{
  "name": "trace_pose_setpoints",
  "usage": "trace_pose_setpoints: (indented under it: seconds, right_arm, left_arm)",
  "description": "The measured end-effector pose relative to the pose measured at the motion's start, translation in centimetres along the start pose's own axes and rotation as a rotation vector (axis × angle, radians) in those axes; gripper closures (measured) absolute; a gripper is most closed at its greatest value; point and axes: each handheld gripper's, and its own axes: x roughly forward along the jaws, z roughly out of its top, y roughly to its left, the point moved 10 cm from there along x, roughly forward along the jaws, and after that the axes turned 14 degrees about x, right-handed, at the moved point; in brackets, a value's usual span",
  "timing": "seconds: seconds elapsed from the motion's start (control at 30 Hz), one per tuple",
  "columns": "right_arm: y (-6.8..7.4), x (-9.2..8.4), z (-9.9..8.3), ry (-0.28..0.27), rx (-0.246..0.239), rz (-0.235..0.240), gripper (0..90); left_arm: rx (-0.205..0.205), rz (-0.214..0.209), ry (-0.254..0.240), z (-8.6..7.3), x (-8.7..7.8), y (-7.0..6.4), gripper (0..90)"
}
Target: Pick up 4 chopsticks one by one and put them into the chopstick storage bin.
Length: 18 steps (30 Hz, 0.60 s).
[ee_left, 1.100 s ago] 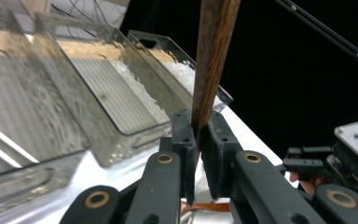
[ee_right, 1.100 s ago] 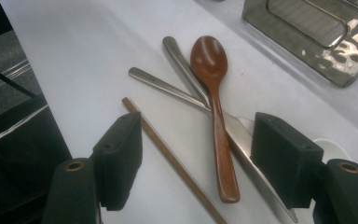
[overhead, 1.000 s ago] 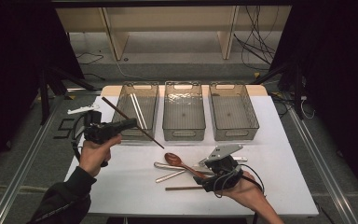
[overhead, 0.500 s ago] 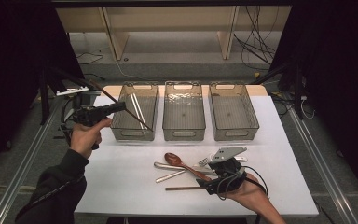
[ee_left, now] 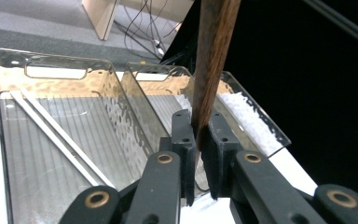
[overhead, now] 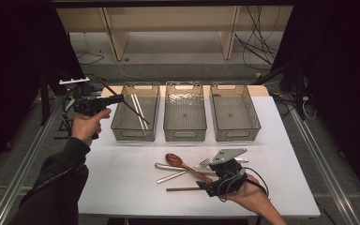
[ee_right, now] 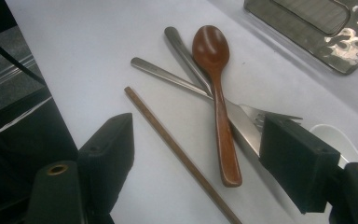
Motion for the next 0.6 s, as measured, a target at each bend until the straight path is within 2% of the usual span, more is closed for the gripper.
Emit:
trace_pose_setpoints:
  seconds: [0.2, 0.47, 0.6]
  right_arm:
    - [0.1, 0.0, 0.0, 0.0, -0.005, 0.0, 26.0]
    - [0.0, 0.0, 0.0, 0.001, -0.006, 0.001, 26.0]
    - [0.1, 0.0, 0.0, 0.002, -0.004, 0.002, 26.0]
  left_arm:
    - [-0.015, 0.014, 0.039, 0.1, 1.0, 0.8, 82.9]
    - [-0.006, 0.029, 0.092, -0.5, 2.5, 1.1, 82.6]
    - [-0.008, 0.041, 0.123, -0.9, 3.2, 1.7, 82.5]
